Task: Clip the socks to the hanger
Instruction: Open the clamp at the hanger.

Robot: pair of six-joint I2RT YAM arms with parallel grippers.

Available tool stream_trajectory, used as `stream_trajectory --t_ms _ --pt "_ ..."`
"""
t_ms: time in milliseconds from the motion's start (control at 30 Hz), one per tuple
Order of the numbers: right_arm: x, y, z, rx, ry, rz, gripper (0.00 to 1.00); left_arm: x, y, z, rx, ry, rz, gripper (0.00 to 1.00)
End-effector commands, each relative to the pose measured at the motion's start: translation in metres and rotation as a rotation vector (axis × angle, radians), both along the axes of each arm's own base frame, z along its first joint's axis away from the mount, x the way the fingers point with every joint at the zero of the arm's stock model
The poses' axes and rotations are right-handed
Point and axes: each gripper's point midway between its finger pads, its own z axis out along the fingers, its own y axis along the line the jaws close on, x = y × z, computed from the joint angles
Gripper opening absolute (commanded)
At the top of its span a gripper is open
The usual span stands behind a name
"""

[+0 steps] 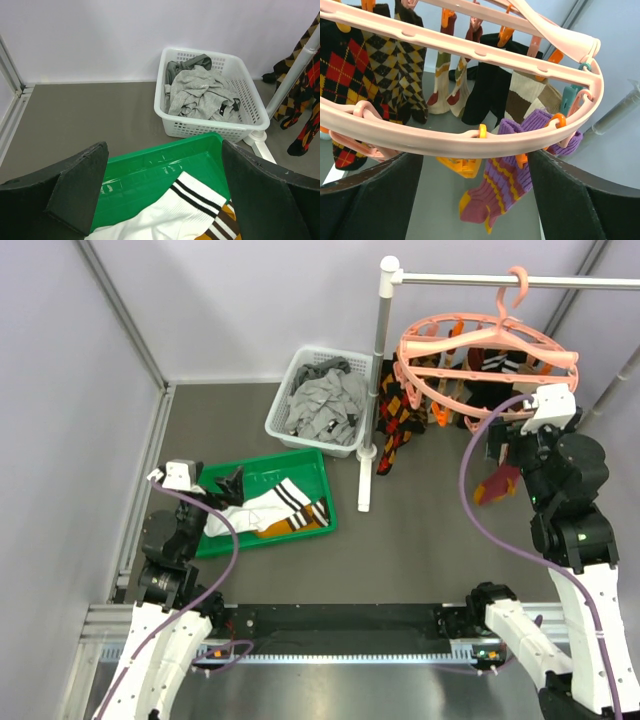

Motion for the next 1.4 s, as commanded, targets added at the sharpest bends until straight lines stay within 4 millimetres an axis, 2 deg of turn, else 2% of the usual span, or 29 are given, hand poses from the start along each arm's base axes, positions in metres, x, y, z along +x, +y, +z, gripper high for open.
stream_trajectory --t_ms 0,133,600,800,1033,1367 --pt "0.001 0.003 0.026 0.016 -0.062 0.019 0.8 -0.001 0.003 0.011 0.009 -0.052 0.017 0.99" --pt "0.003 0.005 0.023 0.044 -0.056 0.021 0.76 -0.002 0.003 0.011 0.011 -0.052 0.016 0.99" --pt "0.01 -0.005 0.009 0.152 -0.071 -0.047 0.72 -0.002 0.003 0.01 0.011 -0.054 0.019 0.99" --pt "0.007 -0.007 0.006 0.163 -0.083 -0.056 0.68 -0.003 0.004 0.011 0.011 -0.058 0.024 0.99" --pt "0.006 0.002 0.016 0.141 -0.096 0.007 0.66 -0.002 0.004 0.011 0.011 -0.063 0.024 0.99" --pt "0.011 0.007 0.019 0.164 -0.099 0.025 0.52 -0.002 0.004 0.01 0.014 -0.059 0.025 0.99"
